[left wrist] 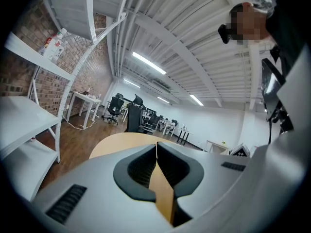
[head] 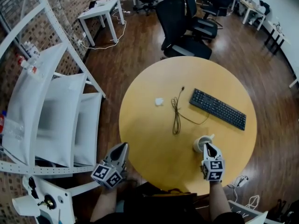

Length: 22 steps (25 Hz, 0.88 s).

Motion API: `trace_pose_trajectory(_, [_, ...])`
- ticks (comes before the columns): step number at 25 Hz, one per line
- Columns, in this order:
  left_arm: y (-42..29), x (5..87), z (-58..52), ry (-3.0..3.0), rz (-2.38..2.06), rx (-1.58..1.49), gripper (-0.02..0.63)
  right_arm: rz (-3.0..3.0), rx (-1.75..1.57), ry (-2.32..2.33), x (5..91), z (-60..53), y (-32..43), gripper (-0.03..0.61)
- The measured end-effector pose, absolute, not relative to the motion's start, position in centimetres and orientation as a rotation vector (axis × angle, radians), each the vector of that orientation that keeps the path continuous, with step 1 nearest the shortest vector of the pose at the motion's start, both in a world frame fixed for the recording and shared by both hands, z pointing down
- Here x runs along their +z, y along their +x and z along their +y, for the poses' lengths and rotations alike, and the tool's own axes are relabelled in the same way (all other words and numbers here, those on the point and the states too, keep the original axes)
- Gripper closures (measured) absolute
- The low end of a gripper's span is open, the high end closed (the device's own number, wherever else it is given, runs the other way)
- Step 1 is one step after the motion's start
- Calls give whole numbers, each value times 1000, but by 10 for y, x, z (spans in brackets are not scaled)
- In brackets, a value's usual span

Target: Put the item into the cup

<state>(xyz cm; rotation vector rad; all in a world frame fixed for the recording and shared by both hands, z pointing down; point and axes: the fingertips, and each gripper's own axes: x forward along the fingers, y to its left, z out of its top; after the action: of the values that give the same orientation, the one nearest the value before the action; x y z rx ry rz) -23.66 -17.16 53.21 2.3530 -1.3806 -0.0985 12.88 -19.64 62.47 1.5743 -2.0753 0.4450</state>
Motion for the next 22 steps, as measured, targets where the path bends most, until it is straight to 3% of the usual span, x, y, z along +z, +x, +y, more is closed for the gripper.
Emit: trace_pose_trajectory(22, [-222,515,-188,2483,-1242,-94,613,-2093,394,1888,568,-174,165,546])
